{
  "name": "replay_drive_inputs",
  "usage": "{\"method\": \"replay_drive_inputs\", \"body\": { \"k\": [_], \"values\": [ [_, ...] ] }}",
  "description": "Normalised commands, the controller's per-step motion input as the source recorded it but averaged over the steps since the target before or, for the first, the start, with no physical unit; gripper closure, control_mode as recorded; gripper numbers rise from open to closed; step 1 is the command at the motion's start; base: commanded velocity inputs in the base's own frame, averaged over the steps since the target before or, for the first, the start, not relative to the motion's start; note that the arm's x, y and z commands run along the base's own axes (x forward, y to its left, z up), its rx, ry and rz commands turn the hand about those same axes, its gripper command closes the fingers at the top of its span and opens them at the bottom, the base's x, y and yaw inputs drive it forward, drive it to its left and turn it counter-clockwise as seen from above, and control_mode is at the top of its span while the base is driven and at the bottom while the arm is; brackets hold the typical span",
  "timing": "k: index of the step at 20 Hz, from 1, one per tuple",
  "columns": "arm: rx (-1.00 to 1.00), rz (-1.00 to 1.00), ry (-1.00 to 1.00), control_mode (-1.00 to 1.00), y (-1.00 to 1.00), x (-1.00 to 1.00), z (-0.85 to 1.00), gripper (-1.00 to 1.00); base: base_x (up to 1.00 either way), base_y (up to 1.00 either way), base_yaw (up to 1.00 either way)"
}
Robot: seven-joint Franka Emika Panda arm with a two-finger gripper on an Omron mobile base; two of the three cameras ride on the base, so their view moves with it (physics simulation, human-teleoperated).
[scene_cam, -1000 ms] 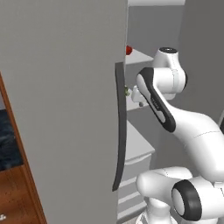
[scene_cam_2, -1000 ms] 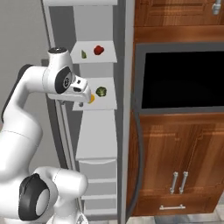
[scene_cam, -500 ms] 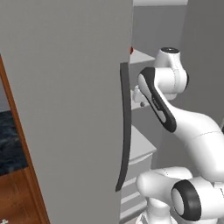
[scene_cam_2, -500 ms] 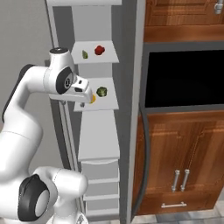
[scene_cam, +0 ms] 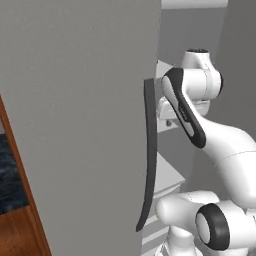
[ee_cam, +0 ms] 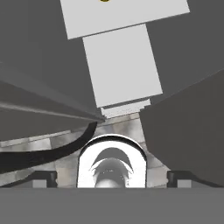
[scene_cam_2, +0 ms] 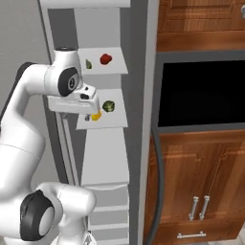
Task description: Take the bell pepper and lemon wedge from the highest rack and move them to the second highest rack where the broccoli and mango are located, to maximize freezer space. Close the freezer door after rearranging.
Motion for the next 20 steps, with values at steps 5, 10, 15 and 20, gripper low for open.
{"method": "replay_drive_inputs", "body": {
  "k": [5, 10, 15, 20],
  "values": [
    [0.0, 0.0, 0.0, 1.0, 0.0, 0.0, 0.0, -1.0, 0.37, -0.56, 0.0],
    [0.0, 0.0, 0.0, 1.0, 0.0, 0.0, 0.0, -1.0, 0.22, -0.55, 0.0],
    [0.03, 0.0, -0.04, -1.0, -0.08, 0.01, 0.01, -1.0, 0.09, -0.33, 0.0],
    [0.11, 0.0, -0.16, -1.0, -0.34, 0.15, 0.52, -1.0, 0.0, 0.0, 0.0]
  ]
}}
